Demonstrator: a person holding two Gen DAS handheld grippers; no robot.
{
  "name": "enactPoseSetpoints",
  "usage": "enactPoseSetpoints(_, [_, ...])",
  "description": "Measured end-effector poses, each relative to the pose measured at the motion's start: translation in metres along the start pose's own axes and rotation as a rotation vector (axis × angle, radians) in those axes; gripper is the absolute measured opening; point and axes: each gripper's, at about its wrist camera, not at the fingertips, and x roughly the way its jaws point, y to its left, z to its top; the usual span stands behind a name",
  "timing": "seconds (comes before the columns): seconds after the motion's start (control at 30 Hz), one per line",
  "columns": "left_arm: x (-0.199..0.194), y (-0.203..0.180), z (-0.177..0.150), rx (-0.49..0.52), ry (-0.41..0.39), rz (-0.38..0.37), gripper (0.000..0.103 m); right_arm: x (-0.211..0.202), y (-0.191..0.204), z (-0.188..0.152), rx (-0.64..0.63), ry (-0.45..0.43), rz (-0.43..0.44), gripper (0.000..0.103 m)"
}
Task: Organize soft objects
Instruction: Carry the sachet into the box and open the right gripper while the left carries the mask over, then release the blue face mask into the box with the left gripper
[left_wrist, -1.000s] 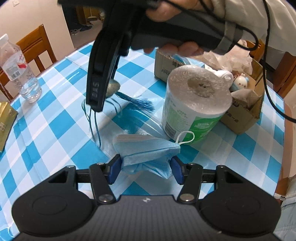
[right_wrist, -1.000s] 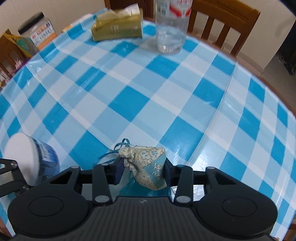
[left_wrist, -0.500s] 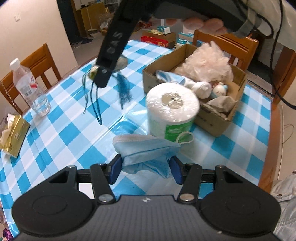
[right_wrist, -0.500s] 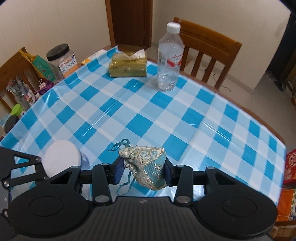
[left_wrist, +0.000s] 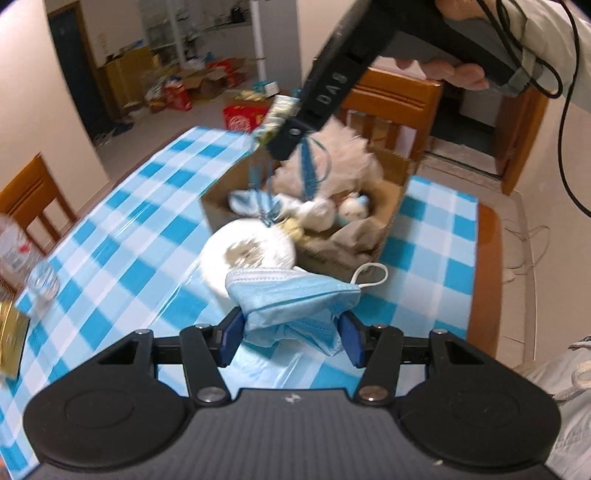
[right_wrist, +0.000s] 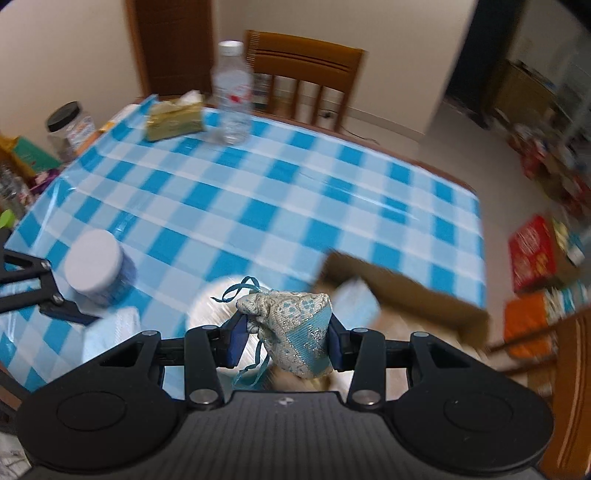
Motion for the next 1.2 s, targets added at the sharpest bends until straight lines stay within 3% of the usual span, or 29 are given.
enactPoseSetpoints(0.2, [0.01,-0.022,0.02,0.015,-0.018,-0.016,0.054,-0.019,-0.043,-0.049,0.093,0.034,-0.08,0.048])
enactPoseSetpoints(0.47, [0.032,-0.046,0.052,0.002,0.0,0.008,0.054,-0.009,-0.094,-0.099,0.153,0.069,-0.071,0.05])
enactPoseSetpoints(0.53, [0.037,-0.049,0.06,-0.006,0.001,0.011,0.054,-0.003,-0.103,-0.109,0.159,0.082,-0.055,0.06])
enactPoseSetpoints(0.6, [0.045,-0.051,0.068,-0.01,0.002,0.012,0.054,0.005,-0.109,-0.117,0.153,0.09,-0.052,0.083])
enactPoseSetpoints(0.8, [0.07,-0.051,0.088,-0.031,0.013,0.021,0.054,0.013,-0.127,-0.134,0.204,0.071,-0.037,0.093])
enactPoseSetpoints(1.0, [0.094,-0.045,0.109,-0.043,0.006,0.052,0.055,0.006,-0.137,-0.145,0.246,0.031,-0.022,0.095])
enactPoseSetpoints(1.07, [0.101,-0.043,0.115,-0.053,-0.007,0.077,0.061,0.004,-0.137,-0.147,0.253,0.019,-0.02,0.096])
enactPoseSetpoints(1.13, [0.106,-0.04,0.119,-0.066,-0.019,0.109,0.084,0.001,-0.137,-0.149,0.256,0.008,-0.02,0.096])
enactPoseSetpoints(1.2, [0.108,-0.04,0.119,-0.069,-0.037,0.143,0.088,-0.001,-0.135,-0.151,0.251,-0.003,-0.025,0.099])
